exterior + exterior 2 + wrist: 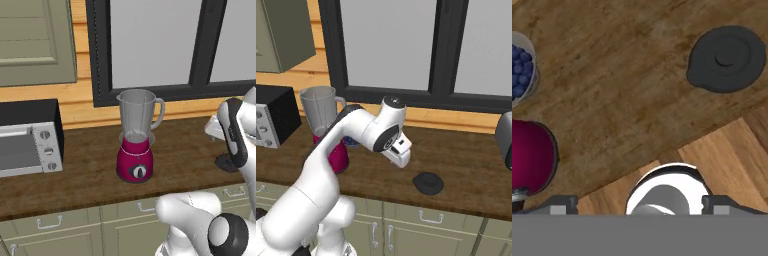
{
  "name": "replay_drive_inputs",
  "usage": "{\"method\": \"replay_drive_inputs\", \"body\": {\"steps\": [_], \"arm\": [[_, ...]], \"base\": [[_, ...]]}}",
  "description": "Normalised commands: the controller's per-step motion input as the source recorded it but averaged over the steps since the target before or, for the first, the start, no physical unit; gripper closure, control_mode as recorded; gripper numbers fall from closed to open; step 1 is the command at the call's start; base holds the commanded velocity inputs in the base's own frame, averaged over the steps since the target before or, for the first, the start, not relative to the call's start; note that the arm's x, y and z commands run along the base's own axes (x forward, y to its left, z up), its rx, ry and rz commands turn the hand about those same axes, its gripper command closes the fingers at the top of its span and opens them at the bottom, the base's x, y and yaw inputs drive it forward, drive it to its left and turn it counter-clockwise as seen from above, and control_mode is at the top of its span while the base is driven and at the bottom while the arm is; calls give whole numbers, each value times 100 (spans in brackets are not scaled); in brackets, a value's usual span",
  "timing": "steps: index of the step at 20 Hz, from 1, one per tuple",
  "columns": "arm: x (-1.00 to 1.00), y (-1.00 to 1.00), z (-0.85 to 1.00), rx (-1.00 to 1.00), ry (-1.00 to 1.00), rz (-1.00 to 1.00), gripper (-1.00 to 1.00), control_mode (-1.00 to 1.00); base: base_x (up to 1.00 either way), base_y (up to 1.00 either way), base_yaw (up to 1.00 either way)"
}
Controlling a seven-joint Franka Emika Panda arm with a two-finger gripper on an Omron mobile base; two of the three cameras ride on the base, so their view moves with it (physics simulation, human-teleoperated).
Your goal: Close the lid blender by securely placing the lid on top.
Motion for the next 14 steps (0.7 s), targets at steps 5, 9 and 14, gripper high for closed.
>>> {"method": "replay_drive_inputs", "body": {"steps": [5,9,14], "arm": [[27,-100,-85,14,31,-18,-100,-100],[42,-85,-78,6,34,-2,-100,-100],[37,-70,-20,4,11,0,-100,-100]], "base": [[0,0,0],[0,0,0],[0,0,0]]}}
